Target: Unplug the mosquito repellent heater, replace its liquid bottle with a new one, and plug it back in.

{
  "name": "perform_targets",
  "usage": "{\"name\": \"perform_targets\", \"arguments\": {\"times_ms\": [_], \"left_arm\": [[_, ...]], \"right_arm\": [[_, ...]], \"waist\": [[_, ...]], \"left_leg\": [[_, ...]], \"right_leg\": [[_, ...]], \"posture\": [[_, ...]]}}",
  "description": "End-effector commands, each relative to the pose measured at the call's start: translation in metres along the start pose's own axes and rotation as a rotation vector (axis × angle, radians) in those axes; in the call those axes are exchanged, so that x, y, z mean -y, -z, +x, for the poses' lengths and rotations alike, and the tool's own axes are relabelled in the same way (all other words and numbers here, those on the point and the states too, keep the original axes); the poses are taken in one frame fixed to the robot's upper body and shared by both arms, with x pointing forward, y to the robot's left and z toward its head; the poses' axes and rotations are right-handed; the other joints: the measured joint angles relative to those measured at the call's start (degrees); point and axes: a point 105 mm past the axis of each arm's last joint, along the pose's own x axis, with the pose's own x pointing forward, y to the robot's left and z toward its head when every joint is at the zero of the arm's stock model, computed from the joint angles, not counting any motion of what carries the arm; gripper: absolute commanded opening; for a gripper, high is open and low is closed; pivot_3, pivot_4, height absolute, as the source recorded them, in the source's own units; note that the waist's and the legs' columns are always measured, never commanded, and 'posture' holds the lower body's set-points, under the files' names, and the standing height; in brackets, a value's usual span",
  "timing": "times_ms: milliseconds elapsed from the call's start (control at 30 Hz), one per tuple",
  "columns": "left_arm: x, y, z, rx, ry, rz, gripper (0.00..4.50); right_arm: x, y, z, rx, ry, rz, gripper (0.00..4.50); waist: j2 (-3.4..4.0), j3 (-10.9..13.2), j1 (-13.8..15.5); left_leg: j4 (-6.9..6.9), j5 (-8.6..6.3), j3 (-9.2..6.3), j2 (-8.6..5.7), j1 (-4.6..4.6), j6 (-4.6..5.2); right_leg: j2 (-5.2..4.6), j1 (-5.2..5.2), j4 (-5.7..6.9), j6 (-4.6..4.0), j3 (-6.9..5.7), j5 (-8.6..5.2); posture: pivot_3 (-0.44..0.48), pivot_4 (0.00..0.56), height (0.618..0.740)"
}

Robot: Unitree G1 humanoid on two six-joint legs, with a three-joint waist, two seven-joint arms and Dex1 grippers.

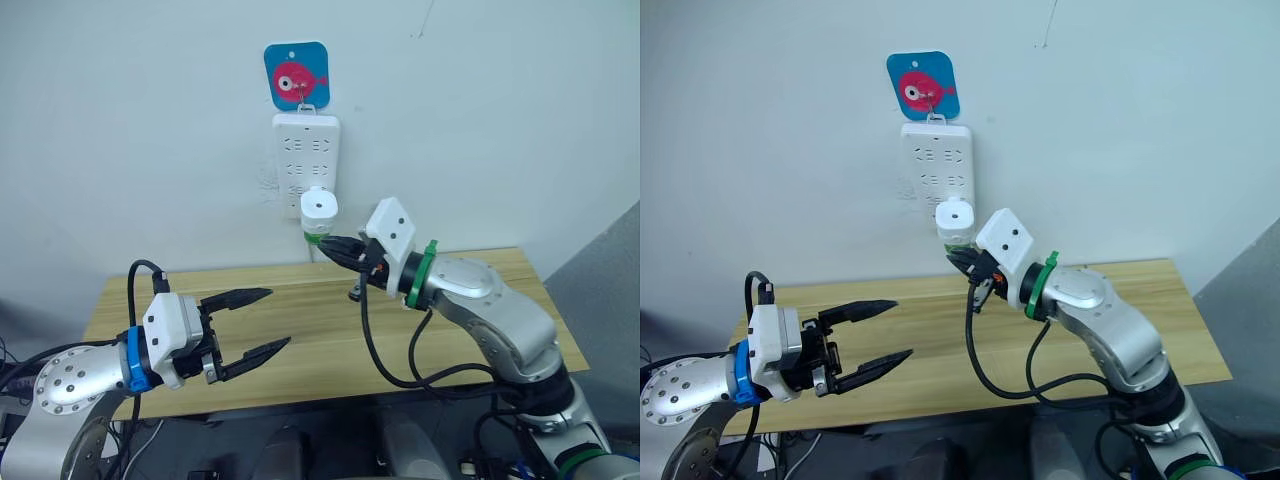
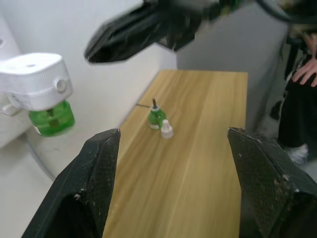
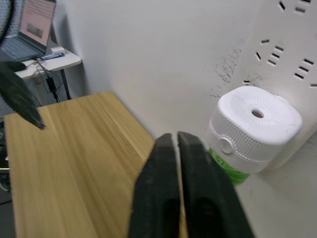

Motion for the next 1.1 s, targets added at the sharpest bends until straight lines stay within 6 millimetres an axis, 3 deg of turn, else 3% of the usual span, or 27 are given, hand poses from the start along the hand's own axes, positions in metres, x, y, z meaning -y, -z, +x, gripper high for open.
{"name": "perform_targets", "arguments": {"times_ms": [33,600,1100], "left_arm": [[0.001,-0.011,0.005,0.041,-0.020,0.035,3.62],[-0.009,-0.013,0.014,0.059,-0.040,0.055,3.62],[-0.013,-0.011,0.019,0.059,-0.038,0.064,3.62]], "right_arm": [[0.007,-0.012,0.008,0.051,0.039,-0.048,0.03],[0.014,0.001,0.024,0.029,0.102,-0.034,0.03],[0.032,0.002,0.022,0.036,0.219,0.035,0.03]], "waist": [[0.00,0.0,0.0],[0.00,0.0,0.0],[0.00,0.0,0.0]], "left_leg": [[-0.04,0.00,-0.01,0.00,0.00,0.00],[-0.30,0.01,0.00,0.04,0.10,-0.01],[-0.35,0.02,0.03,0.06,0.14,-0.03]], "right_leg": [[0.00,-0.01,0.01,0.00,0.00,0.00],[0.03,-0.02,-0.06,-0.02,-0.01,0.00],[0.06,-0.02,-0.07,-0.02,0.02,0.00]], "posture": [[-0.112,0.161,0.730],[-0.103,0.154,0.730],[-0.101,0.145,0.730]]}}
